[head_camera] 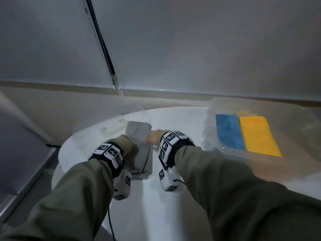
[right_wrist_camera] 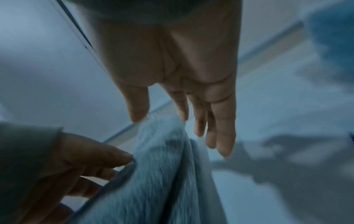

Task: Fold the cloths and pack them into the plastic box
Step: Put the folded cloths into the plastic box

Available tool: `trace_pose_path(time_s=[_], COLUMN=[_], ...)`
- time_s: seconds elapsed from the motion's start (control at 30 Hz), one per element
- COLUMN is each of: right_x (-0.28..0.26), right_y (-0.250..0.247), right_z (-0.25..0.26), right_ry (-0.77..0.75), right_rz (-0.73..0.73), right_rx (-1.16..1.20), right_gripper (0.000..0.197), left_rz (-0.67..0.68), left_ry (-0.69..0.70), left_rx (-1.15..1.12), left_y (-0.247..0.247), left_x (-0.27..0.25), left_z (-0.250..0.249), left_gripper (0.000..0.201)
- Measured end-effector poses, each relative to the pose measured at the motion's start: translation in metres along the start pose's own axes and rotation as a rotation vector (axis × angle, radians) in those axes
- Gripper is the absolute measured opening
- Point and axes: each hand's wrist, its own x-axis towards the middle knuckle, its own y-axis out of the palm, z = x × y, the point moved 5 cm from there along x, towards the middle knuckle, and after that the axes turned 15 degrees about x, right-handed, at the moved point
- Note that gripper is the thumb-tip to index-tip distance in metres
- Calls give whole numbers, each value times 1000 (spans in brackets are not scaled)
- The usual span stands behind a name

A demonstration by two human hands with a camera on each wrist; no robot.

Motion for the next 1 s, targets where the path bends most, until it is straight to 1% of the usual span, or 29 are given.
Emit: trace_pose_path(time_s=[0.03, 0.07, 0.13, 0.17, 0.23, 0.27, 0.3, 0.33, 0.37, 0.4, 0.43, 0.5, 0.53, 0.57, 0.67, 0.7, 0.73, 0.77, 0.8, 0.87, 0.9, 0.93, 0.97, 1.0], right_x=[4, 5, 8, 10, 37, 48, 45, 32, 20, 14, 16, 10, 4, 0, -22, -32, -40, -50, -62, -90, -104, -118, -133, -146], right_y=[13, 25, 50, 63, 83, 91, 92, 89, 87, 84, 80, 69, 60, 48, -2, -22, -43, -67, -93, -148, -174, -201, -226, -249], right_z=[-6, -14, -25, -28, -42, -49, -45, -34, -24, -17, -16, -11, -6, -2, 16, 22, 25, 26, 24, 15, 6, -6, -19, -35], right_ry=[57, 124, 223, 260, 303, 335, 360, 353, 346, 320, 289, 283, 257, 226, 103, 51, 2, -47, -94, -183, -225, -261, -284, -281], right_rz=[-4, 6, 44, 71, 41, 42, 70, 82, 161, 179, 190, 188, 194, 182, 109, 98, 89, 70, 35, -18, -39, -71, -103, -122], right_rx=[47, 130, 314, 414, 591, 681, 774, 826, 892, 934, 951, 1030, 1061, 1106, 1185, 1216, 1209, 1194, 1170, 1158, 1166, 1169, 1177, 1179], right_gripper=[62, 69, 80, 88, 114, 120, 105, 68, 32, 22, 25, 24, 24, 23, 20, 22, 27, 32, 33, 28, 28, 30, 33, 35], left_rz=[-2, 40, 83, 81, 82, 76, 86, 114, 149, 198, 256, 363, 394, 394, 237, 178, 135, 104, 89, 76, 71, 51, 28, 14], left_ry=[1, -16, -8, -3, -42, -59, -64, -51, -23, -3, 20, 80, 140, 211, 445, 524, 602, 666, 730, 819, 870, 920, 947, 950], left_rx=[-38, -86, -211, -344, -598, -707, -799, -894, -974, -1066, -1156, -1387, -1495, -1565, -1677, -1700, -1713, -1695, -1666, -1591, -1563, -1536, -1490, -1446], left_y=[12, 28, 52, 61, 75, 82, 87, 92, 95, 97, 96, 85, 71, 56, -7, -29, -53, -76, -98, -138, -154, -169, -180, -188], left_x=[6, 20, 35, 40, 44, 47, 46, 50, 52, 53, 53, 43, 35, 28, 4, -4, -12, -20, -29, -52, -61, -69, -78, -82], left_z=[4, 7, 5, 7, 10, 14, 17, 16, 16, 16, 15, 11, 7, 3, -10, -17, -26, -39, -55, -93, -116, -141, -164, -188], left_gripper=[51, 51, 50, 53, 63, 66, 70, 75, 79, 75, 60, 37, 29, 26, 37, 41, 40, 38, 43, 64, 61, 52, 57, 75])
